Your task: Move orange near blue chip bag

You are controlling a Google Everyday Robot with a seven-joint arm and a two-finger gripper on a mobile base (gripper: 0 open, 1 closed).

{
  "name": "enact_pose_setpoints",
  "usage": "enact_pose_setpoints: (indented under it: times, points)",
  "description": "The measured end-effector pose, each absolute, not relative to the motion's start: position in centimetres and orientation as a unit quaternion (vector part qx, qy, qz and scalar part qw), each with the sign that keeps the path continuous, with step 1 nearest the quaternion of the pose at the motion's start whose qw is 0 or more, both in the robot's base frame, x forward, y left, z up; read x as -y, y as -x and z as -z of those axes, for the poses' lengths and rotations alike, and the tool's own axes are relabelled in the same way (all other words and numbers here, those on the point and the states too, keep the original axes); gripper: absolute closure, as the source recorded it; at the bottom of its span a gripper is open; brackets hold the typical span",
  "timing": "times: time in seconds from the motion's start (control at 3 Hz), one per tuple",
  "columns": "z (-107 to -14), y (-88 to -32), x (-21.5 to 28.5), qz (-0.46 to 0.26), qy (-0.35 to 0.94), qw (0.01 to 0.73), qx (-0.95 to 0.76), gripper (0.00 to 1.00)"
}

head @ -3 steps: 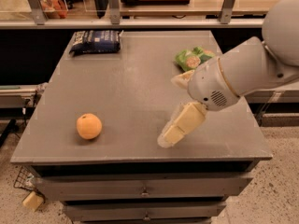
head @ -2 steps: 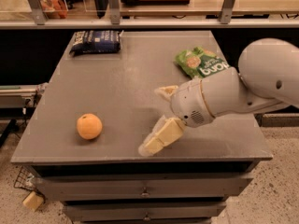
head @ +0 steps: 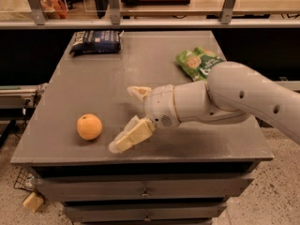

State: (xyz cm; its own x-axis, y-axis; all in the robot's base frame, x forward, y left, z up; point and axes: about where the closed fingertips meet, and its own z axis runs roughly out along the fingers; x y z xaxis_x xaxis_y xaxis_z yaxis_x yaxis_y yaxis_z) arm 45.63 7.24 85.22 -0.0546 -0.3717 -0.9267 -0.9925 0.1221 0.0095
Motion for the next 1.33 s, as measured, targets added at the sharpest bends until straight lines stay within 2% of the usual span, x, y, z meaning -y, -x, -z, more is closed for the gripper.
enact_pose_setpoints:
  times: [0.67, 1.0, 1.33]
  points:
    - [-83.7, -44.8, -11.3, -0.414, 0.537, 0.429, -0.597, 0.00]
    - [-82.9, -44.5, -13.5, -0.430, 0.540, 0.425, -0.586, 0.03]
    - [-83.0, -44.4, -14.4, -0.438, 0.541, 0.426, -0.578, 0.26]
